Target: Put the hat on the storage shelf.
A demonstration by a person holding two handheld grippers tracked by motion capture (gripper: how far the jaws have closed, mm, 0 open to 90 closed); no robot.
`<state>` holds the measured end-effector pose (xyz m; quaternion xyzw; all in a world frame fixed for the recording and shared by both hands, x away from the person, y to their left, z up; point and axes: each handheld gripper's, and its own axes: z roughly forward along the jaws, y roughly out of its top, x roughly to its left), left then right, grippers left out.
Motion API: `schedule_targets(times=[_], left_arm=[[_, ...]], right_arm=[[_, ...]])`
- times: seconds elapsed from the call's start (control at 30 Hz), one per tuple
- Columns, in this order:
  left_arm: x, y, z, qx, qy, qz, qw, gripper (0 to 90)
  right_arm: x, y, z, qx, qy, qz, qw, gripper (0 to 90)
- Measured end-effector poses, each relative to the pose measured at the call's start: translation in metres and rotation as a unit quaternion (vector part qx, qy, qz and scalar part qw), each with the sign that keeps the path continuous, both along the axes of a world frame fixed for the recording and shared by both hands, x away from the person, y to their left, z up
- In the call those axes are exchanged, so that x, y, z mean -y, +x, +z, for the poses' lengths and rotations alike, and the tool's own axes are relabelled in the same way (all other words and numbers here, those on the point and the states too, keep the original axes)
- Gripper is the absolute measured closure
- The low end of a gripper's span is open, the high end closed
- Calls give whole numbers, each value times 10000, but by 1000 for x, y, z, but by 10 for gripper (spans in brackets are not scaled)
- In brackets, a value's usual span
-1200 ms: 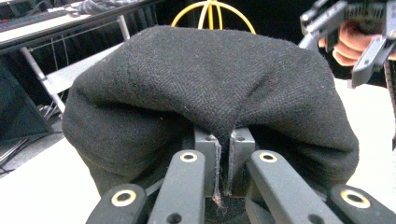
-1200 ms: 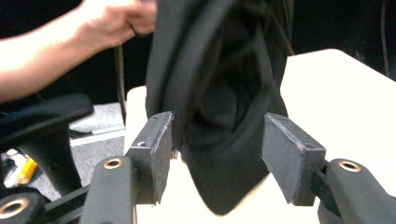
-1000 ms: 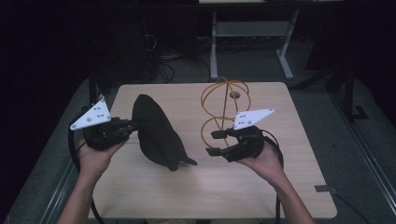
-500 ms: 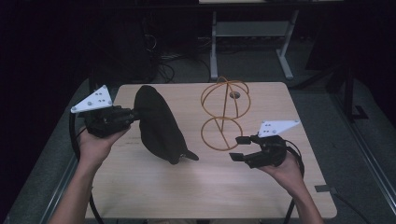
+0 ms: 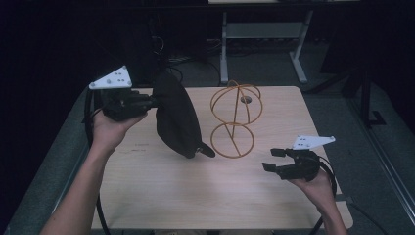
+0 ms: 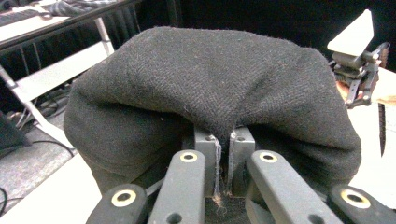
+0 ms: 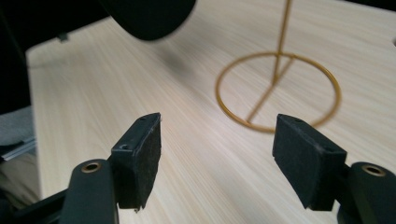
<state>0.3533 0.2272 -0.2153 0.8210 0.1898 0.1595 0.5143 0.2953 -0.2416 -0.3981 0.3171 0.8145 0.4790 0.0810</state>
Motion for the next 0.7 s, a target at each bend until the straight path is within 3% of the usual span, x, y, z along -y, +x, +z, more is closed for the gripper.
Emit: schedule_targets(times=[0.07,0.37,0.6,0.7], left_arm=[[6,6,5,-23,10,-50,10000,862],[35,31,25,-43,171,-259,9995,862],[55,49,41,-99,45,-376,9992,864],[65,55,45,-135,84,-385,9991,864]], right_arm=[[5,1,-3,1,-152,-109,9998,311],[25,1,-11,-7,-53,-426,9991,311],[34,1,-12,-3,30,-565,9984,308],[36,1,-12,11,145,-557,9983,309]])
